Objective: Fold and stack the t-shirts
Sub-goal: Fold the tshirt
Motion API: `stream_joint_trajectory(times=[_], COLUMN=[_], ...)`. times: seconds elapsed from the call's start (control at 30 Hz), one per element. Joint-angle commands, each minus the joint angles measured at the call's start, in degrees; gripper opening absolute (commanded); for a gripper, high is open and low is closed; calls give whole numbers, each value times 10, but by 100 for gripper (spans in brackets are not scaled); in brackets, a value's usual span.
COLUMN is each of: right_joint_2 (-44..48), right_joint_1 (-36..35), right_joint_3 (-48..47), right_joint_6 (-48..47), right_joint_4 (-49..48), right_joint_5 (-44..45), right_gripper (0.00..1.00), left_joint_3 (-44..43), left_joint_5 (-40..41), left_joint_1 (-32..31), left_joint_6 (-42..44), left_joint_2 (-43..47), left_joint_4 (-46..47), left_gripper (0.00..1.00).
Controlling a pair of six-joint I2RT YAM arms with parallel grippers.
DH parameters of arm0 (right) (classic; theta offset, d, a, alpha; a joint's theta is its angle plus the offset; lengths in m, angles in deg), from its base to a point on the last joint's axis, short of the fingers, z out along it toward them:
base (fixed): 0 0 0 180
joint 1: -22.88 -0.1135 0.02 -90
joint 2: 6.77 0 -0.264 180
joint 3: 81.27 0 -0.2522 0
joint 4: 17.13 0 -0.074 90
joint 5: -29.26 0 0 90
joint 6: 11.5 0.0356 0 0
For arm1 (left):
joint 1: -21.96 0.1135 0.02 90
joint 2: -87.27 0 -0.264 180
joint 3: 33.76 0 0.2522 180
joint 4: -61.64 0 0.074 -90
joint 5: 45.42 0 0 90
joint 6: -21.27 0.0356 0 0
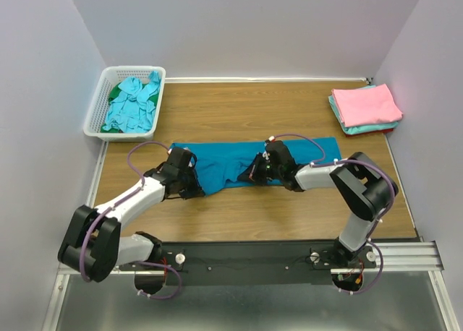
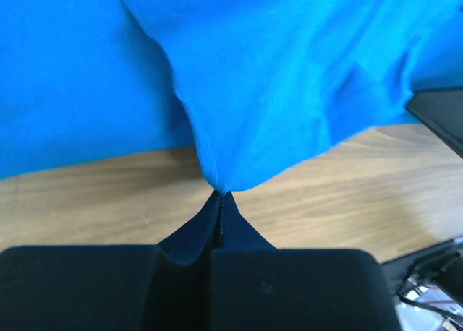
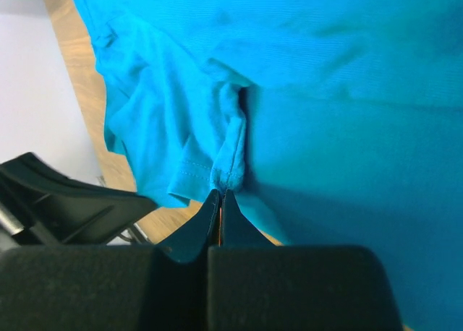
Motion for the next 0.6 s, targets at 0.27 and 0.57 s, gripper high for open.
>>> stream_joint_trajectory(times=[0.27,0.57], right_joint_2=[38,36], right_joint_1=[-6,-5], right_joint_3=[-38,-58], right_joint_6=[-113,-149], right_joint_4=[95,162], right_joint_5=[26,17], right_gripper=[1,1], left_joint_3=[-7,-7], left_joint_5=[-17,-19], left_joint_1=[-17,-19], left_joint_6=[-23,-17], left_joint_2=[51,46], left_joint_4=[-34,-31], left_gripper=[0,0])
